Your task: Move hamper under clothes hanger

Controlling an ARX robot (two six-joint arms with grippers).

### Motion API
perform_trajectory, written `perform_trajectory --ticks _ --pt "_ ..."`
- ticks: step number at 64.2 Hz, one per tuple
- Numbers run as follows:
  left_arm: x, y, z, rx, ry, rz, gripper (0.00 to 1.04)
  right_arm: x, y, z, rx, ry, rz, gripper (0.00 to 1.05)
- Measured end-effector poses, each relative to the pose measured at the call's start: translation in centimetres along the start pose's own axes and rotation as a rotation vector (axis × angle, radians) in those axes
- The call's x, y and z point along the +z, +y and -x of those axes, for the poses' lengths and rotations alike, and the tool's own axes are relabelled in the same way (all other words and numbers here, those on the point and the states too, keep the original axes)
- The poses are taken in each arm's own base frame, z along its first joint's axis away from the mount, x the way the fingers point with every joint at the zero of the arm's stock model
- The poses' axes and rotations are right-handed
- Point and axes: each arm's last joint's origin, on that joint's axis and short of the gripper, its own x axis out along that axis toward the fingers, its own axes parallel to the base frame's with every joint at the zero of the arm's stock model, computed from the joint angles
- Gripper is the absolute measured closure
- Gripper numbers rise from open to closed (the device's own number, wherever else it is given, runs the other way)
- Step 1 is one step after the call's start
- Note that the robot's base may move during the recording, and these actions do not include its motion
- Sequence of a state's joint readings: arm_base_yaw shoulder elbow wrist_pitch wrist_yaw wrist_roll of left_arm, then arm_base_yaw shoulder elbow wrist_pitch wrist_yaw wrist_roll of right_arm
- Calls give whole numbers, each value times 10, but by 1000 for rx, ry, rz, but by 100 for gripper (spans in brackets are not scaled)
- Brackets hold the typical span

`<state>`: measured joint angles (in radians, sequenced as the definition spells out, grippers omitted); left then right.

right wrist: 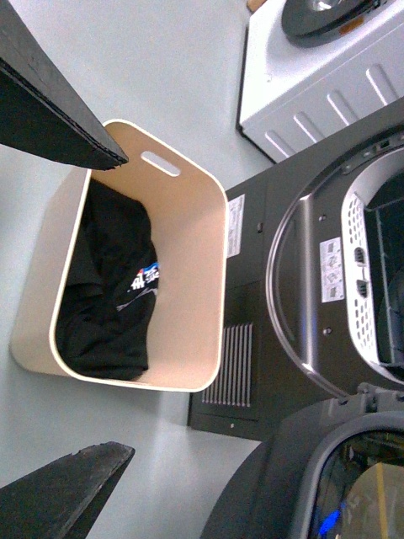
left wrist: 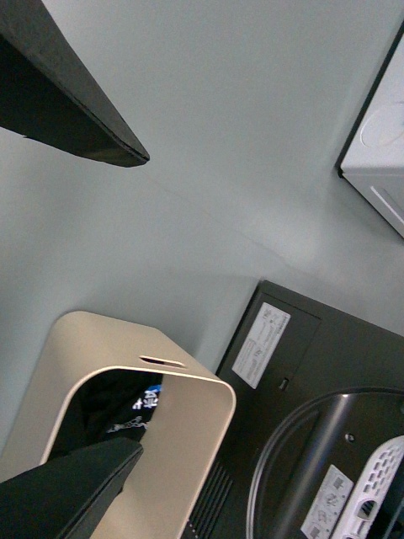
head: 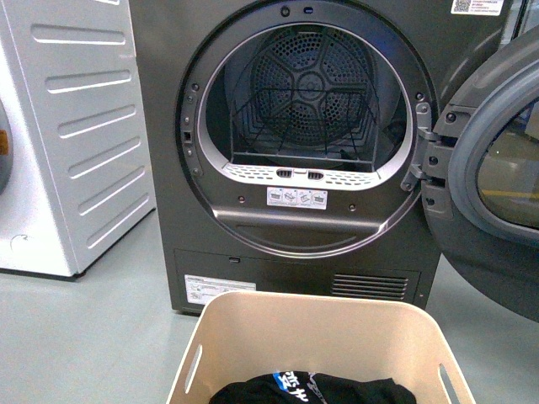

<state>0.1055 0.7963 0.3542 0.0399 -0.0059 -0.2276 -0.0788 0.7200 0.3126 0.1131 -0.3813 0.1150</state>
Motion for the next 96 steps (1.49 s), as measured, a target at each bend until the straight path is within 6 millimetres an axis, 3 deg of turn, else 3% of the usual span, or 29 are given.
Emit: perform_trajectory --ticks 5,8,12,17,18,33,45,53,74,96 --pt "24 -7 -43 27 46 -14 7 16 -2 -36 2 69 -14 8" --pt "29 -14 -74 39 121 -32 7 18 -3 -62 -2 142 -23 8" --pt "24 -28 -120 52 242 -80 7 15 -3 -100 -26 240 -24 8" --pt "15 -45 -154 45 317 -132 7 12 -4 -133 -49 300 -21 8" --pt "9 -54 -168 28 349 -165 7 10 -5 -148 -67 323 -19 8" --pt "-21 -92 -222 -34 473 -325 7 -16 -14 -218 -164 463 21 8" --pt "-41 -101 -256 -75 502 -353 7 -42 -18 -259 -220 543 78 8" --pt "-58 -107 -267 -98 522 -364 7 -60 -22 -273 -246 584 115 8" --pt "-84 -119 -276 -158 533 -367 7 -92 -50 -285 -321 634 130 8" --pt "-100 -116 -282 -159 546 -352 7 -109 -69 -290 -357 641 114 8"
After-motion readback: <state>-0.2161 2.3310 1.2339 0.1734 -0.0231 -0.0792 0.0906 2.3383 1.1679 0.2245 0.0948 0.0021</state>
